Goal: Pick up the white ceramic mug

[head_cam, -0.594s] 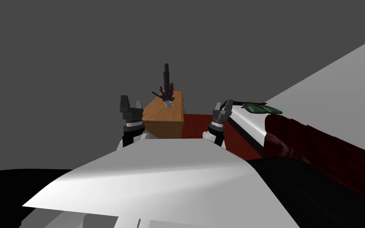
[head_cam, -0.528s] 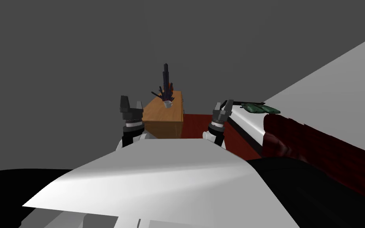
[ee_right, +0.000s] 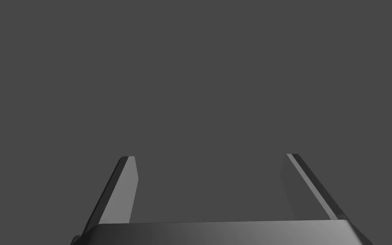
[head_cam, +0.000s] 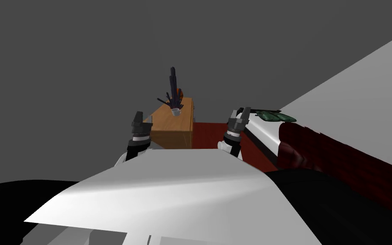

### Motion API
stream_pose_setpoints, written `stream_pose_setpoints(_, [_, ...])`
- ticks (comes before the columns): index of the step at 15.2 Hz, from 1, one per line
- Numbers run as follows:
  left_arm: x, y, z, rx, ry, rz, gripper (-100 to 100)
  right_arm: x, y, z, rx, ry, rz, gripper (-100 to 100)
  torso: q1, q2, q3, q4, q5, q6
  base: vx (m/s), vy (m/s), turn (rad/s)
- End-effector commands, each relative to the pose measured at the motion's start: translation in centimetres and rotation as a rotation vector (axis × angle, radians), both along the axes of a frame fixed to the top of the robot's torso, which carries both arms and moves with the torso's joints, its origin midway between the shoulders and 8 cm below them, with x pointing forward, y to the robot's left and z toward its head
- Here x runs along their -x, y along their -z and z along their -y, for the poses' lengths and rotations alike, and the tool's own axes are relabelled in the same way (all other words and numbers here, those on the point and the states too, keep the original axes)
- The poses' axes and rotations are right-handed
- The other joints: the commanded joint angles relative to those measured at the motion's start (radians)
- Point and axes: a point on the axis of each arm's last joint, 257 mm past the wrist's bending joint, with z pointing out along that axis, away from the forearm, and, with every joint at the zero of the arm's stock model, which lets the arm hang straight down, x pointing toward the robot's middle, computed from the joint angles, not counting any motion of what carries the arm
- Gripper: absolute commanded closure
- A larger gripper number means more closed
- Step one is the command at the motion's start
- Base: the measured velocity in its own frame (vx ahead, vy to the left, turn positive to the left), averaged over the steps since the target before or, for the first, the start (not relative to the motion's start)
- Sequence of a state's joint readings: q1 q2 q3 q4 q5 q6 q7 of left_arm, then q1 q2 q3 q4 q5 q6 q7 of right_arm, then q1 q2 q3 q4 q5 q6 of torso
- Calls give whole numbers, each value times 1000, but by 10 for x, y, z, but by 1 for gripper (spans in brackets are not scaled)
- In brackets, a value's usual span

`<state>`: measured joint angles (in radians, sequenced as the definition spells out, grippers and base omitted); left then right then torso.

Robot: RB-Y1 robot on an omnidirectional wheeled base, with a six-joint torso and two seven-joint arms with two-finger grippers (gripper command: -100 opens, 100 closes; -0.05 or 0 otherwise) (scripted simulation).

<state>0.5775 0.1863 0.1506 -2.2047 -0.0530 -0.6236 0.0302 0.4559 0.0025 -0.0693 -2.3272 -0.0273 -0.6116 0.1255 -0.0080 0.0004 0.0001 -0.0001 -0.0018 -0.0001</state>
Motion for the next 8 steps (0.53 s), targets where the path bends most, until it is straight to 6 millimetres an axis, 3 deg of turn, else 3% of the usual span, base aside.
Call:
stream_pose_setpoints(1, [5,24,-13,-46,1,-60,-100,0,0,0,0,0,0,0,0,0,0,0,0,0,-15,-154,-70])
stream_pose_setpoints(8, [20,82,-47,-139,5,-221,-100,0,0,0,0,0,0,0,-3,1,1,0,-1,0,-8,-152,-52])
